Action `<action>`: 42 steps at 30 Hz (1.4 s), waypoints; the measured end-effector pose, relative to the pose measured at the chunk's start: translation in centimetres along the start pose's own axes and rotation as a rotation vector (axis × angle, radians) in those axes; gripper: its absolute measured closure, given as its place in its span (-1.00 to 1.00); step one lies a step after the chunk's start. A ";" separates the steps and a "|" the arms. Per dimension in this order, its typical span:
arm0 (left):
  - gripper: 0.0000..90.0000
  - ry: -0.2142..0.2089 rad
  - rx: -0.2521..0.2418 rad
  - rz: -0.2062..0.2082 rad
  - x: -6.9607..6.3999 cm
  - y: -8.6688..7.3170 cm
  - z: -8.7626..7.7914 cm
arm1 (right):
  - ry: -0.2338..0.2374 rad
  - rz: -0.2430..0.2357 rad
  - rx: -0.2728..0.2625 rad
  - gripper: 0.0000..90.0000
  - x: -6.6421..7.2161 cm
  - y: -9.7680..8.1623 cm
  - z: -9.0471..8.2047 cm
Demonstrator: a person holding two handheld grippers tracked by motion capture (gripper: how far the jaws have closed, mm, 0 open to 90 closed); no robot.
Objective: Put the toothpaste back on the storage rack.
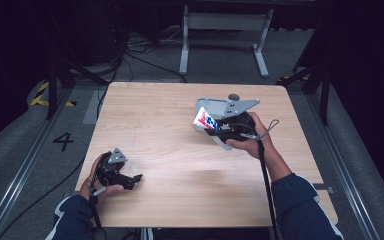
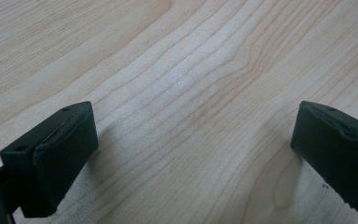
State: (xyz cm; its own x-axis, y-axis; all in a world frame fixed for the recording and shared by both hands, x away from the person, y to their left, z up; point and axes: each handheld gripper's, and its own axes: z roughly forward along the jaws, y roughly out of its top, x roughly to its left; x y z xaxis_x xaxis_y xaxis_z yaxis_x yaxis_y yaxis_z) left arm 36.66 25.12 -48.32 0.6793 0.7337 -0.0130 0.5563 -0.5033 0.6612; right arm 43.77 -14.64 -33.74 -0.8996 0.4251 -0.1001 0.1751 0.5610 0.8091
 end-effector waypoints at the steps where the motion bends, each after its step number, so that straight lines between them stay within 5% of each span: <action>1: -0.98 0.000 -0.005 0.002 0.0 0.0 0.1 | -0.004 -0.002 -0.006 0.45 -0.1 0.1 -0.2; 21: -0.98 -0.004 -0.005 0.010 0.1 0.1 0.1 | -0.092 0.051 -0.063 0.44 -3.5 1.3 -1.0; 42: -0.98 -0.002 0.000 0.006 0.0 0.1 0.1 | -0.103 0.085 -0.111 0.44 -6.2 3.5 -0.2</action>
State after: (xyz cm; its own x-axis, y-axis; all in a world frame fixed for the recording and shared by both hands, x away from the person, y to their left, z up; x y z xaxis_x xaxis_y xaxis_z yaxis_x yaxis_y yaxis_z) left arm 36.77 25.08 -48.32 0.6837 0.7297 -0.0101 0.5517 -0.5077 0.6617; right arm 49.88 -15.51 -30.17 -0.8368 0.5412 -0.0829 0.1981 0.4404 0.8757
